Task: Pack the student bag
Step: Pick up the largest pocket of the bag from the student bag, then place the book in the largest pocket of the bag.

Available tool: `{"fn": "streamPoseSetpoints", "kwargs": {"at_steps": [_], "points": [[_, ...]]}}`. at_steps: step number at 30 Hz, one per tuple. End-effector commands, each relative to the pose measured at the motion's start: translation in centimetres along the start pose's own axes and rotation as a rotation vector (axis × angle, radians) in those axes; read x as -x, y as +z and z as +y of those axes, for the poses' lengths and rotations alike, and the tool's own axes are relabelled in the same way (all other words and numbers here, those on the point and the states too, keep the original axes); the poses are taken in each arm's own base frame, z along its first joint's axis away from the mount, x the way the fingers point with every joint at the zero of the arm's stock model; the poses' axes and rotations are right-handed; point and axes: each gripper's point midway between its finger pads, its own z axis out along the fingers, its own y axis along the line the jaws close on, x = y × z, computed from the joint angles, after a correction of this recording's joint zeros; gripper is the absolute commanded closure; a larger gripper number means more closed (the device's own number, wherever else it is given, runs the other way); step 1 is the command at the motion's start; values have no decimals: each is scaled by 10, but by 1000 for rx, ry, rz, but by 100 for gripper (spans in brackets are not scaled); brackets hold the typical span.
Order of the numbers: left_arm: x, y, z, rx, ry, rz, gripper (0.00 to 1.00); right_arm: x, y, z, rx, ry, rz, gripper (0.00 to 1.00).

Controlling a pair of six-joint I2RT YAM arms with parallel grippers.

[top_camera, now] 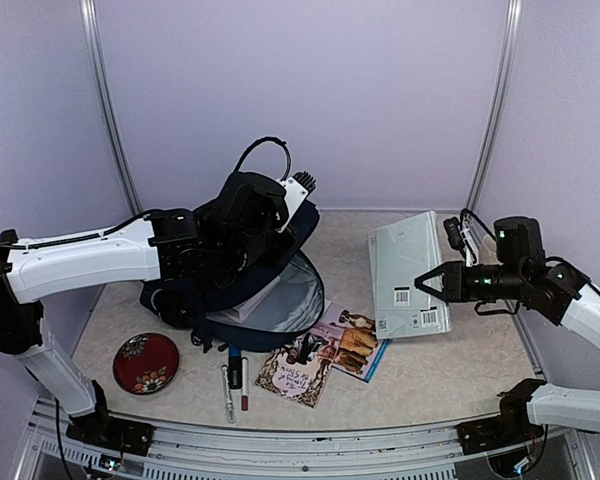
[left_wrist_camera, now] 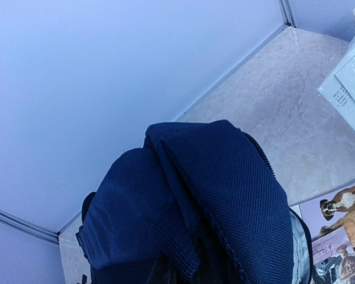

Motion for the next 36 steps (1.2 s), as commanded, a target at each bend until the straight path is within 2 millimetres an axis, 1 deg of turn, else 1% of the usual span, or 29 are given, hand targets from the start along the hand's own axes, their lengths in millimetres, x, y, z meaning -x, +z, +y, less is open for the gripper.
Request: {"fn": "streamPoseSetpoints", "kwargs": {"at_steps": [1, 5, 7, 9, 13, 17, 20, 22, 30, 36], "points": [[73, -44, 31, -11, -161, -262, 100, 45, -13, 53, 213, -149, -160, 100], [83, -57, 35, -50, -184, -321, 100, 43, -5, 66, 280, -182, -144, 100], [89, -63, 39, -73, -198, -349, 100, 42, -1, 71, 297, -190, -138, 100], [93, -66, 47, -86, -227, -371, 100, 42, 3, 75, 306, -231, -137, 100], [91, -67, 63, -86, -277, -385, 100, 45, 10, 78, 311, -245, -135, 100], [89, -69, 66, -95, -293, -395, 100, 43, 20, 77, 307, -246, -122, 100], [85, -66, 69, -100, -315, -387, 100, 36, 30, 74, 301, -231, -93, 100], [85, -67, 71, -99, -318, -390, 100, 33, 36, 75, 304, -230, -75, 100], [89, -77, 75, -127, -325, -431, 100, 27, 51, 96, 340, -266, -40, 100], [85, -83, 81, -109, -343, -446, 100, 20, 73, 123, 399, -313, 16, 100]]}}
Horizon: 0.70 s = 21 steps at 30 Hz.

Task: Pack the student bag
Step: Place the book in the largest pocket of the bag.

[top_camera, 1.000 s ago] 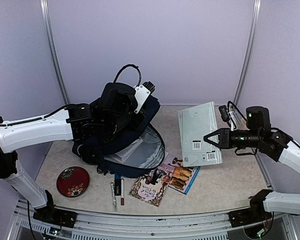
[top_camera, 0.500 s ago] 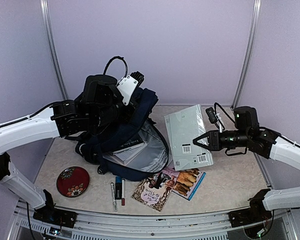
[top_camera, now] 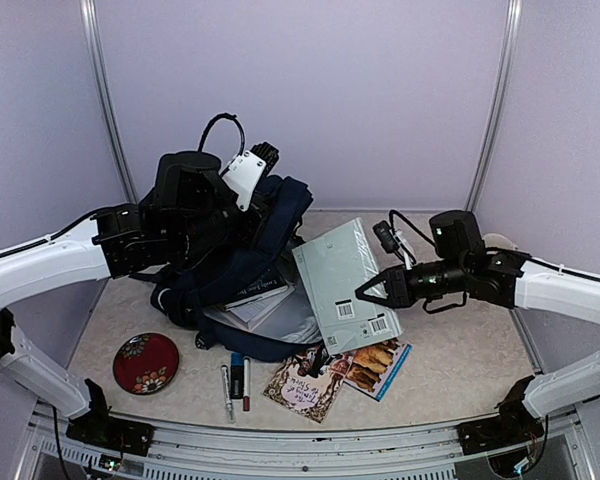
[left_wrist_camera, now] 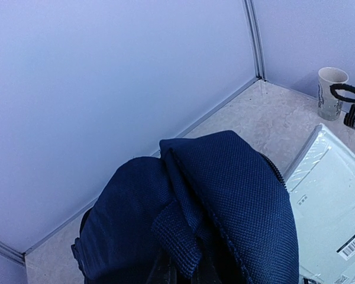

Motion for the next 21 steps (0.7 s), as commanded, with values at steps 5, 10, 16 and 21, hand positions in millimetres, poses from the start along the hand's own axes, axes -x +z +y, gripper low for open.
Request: {"fn": "streamPoseSetpoints", "kwargs": {"at_steps": [5, 10, 16, 21], "points": [[66, -42, 28, 22, -148, -269, 100, 51, 29, 63, 203, -165, -72, 100], [68, -43, 24, -3, -133, -282, 100, 46, 52, 77, 285, -163, -17, 100], [80, -55, 4, -101, -66, -344, 100, 49, 82, 65, 267, -99, 81, 100], [91, -72, -19, -152, 49, -409, 100, 51, 110, 32, 260, 87, 188, 100]]}}
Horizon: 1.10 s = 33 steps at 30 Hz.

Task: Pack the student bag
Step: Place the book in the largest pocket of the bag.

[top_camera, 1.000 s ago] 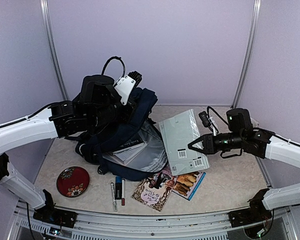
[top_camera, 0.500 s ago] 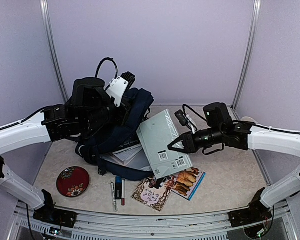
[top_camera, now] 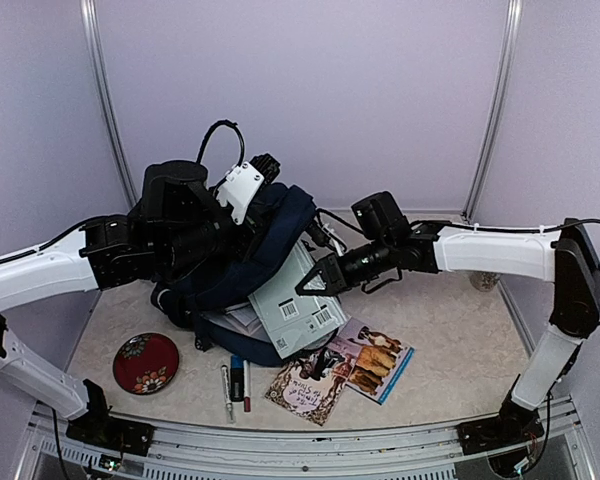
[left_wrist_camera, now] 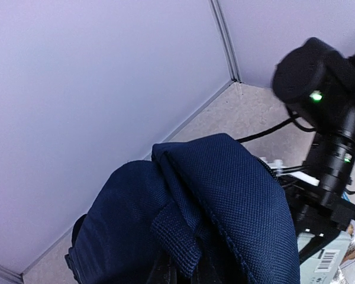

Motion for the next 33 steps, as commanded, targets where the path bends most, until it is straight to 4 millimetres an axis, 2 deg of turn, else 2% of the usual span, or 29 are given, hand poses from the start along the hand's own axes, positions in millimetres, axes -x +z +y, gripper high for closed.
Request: {"fn": "streamPoseSetpoints", "kwargs": {"at_steps": [1, 3, 6, 9, 11, 16, 20, 23, 26, 29, 31, 33], "points": [[97, -52, -2, -41, 7, -374, 100, 31, 3, -5, 98, 92, -11, 100], [103, -58, 3, -23, 0, -402, 100, 34, 8, -16, 89, 126, -16, 100], [109, -62, 21, 65, -5, -431, 100, 32, 12, -26, 71, 162, -4, 100], [110, -54, 43, 147, -11, -420, 100, 23, 5, -26, 62, 177, -13, 100], [107, -45, 49, 173, -3, -401, 100, 12, -2, -27, 50, 194, -13, 100], [101, -30, 55, 239, 23, -351, 100, -15, -18, -19, 57, 233, 0, 100], [104, -33, 47, 188, 26, -383, 100, -24, -27, -24, 38, 264, -28, 100], [115, -49, 36, 114, 23, -465, 100, -15, -22, -31, 64, 288, -41, 100], [121, -61, 29, 62, 28, -509, 100, 9, -10, -36, 88, 290, -77, 100], [120, -61, 23, 34, 55, -524, 100, 27, 15, -47, 98, 330, -92, 100], [119, -61, 16, 4, 73, -536, 100, 38, 32, -42, 99, 314, -82, 100], [119, -60, 10, -22, 89, -548, 100, 51, 46, -26, 141, 294, -78, 100]]}}
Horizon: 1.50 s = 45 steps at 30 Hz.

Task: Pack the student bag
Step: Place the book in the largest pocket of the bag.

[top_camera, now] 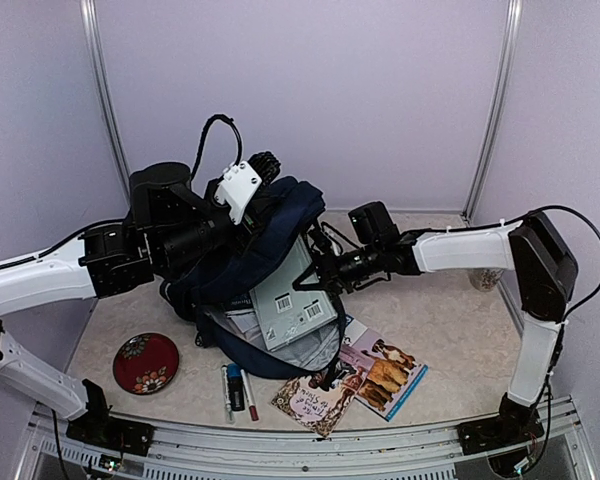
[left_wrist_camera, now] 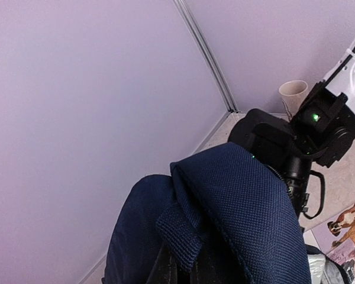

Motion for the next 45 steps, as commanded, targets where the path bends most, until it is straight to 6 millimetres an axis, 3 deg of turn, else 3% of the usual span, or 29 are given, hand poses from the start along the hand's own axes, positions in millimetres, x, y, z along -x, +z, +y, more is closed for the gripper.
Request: {"fn": "streamPoseSetpoints", "kwargs": {"at_steps": [1, 5, 8, 14, 17, 20, 23, 28, 34, 38, 42, 45], "points": [[98, -36, 28, 23, -52, -388, 100, 35, 28, 49, 118, -79, -58, 100], [102, -34, 38, 49, -56, -405, 100, 37, 50, 64, 194, -62, -43, 100], [106, -36, 40, 46, -56, -414, 100, 40, 59, 51, 170, -32, -54, 100], [104, -41, 44, 50, -67, -412, 100, 59, 69, -1, 43, 30, -113, 69], [94, -42, 48, 65, -64, -389, 100, 72, 74, -23, -97, -39, -118, 51], [78, -39, 53, 87, -66, -352, 100, 70, 62, -37, -255, -103, -109, 35], [65, -37, 57, 112, -64, -316, 100, 69, 36, -41, -383, -152, -137, 19], [47, -33, 57, 121, -113, -276, 100, 68, 2, -11, -397, -266, -175, 1], [22, -28, 50, 123, -153, -218, 100, 40, -19, 40, -265, -421, -150, 0], [18, -26, 46, 111, -162, -213, 100, 12, -35, 66, -152, -506, -122, 1], [21, -27, 48, 114, -169, -225, 100, -6, -39, 53, -163, -493, -117, 15], [22, -27, 46, 102, -176, -231, 100, -25, -25, 31, -165, -429, -65, 39]]}}
